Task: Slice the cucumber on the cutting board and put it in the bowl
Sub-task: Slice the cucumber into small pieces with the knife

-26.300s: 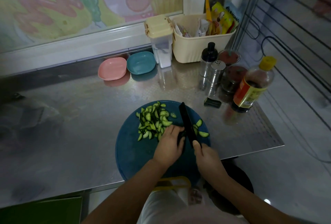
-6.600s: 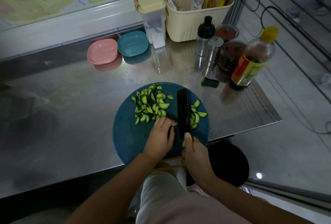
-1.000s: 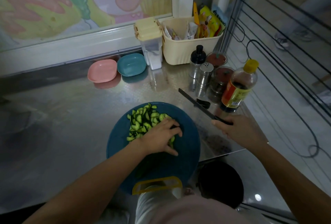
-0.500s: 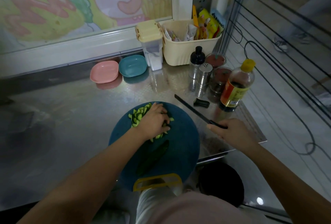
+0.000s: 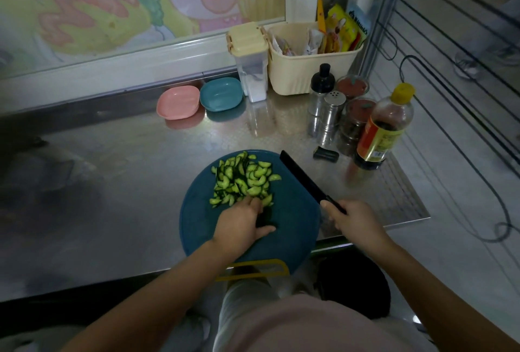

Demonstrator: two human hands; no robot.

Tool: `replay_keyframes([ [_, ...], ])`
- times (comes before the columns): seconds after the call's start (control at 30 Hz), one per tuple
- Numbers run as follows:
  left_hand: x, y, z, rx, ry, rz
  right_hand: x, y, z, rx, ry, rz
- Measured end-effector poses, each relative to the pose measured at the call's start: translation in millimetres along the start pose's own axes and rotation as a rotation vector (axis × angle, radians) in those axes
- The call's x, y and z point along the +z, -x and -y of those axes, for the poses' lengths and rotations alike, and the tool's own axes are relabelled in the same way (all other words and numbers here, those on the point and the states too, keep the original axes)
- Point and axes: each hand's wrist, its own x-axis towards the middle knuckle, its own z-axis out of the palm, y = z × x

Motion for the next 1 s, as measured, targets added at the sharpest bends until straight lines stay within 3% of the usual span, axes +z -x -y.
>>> replay_keyframes([
  [0.23, 18.7, 7.6, 2.7, 0.054, 0.181, 0.022, 9.7, -0.3, 1.0, -0.014, 0.038, 0.036],
  [0.53, 44.5, -32.2, -49.1, 0.126, 0.267, -0.167, 7.3, -4.8, -0.3, 0.006, 0.083, -0.028],
  [0.67, 53.2, -39.2, -42.5, 0.059, 0.266, -0.294, 11.6, -1.1, 0.5, 0.009, 0.102, -0.021],
  [1.0, 64.2, -45.6, -48.5, 0.019, 0.408, -0.359, 32.7, -1.8, 10.5, 0.016, 0.132, 0.017],
])
